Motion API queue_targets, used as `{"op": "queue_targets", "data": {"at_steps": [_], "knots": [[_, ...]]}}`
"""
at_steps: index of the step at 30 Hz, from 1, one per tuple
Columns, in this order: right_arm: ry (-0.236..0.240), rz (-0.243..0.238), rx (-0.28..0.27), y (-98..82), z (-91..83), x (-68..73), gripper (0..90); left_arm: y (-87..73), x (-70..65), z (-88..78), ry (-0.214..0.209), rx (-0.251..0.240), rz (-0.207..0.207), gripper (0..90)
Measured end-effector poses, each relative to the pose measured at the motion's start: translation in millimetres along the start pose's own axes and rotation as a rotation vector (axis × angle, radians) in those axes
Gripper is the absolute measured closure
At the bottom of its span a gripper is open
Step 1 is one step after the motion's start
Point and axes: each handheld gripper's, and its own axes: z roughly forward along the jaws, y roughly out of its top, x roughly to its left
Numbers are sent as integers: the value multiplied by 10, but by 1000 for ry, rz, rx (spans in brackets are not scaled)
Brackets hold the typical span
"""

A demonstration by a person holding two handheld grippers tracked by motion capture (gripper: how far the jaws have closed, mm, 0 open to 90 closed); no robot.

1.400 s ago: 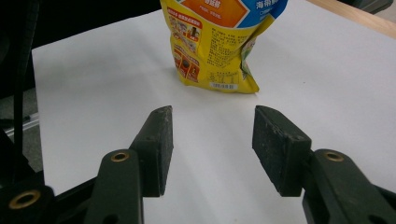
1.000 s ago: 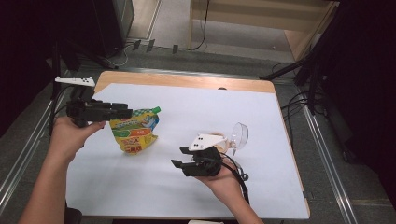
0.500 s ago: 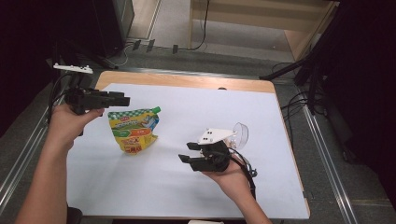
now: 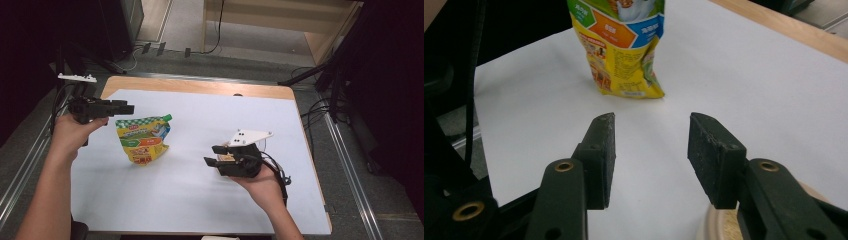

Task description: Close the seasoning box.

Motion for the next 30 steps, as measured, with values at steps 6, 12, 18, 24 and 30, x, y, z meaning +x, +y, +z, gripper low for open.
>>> {"op": "queue_targets", "data": {"at_steps": [6,12,18,24,30], "knots": [[-21,10,-18,1,-195,-91,580,-65,55,79,13,17,13,471],[-42,28,-14,17,-390,-187,642,-113,110,111,-11,8,-6,464],[-65,46,-24,-1,-570,-281,743,-139,142,118,-5,15,-13,464],[-83,69,-40,-15,-737,-370,830,-171,182,122,14,10,-23,465],[-94,107,-51,-43,-842,-441,894,-220,216,157,58,42,-2,466]]}}
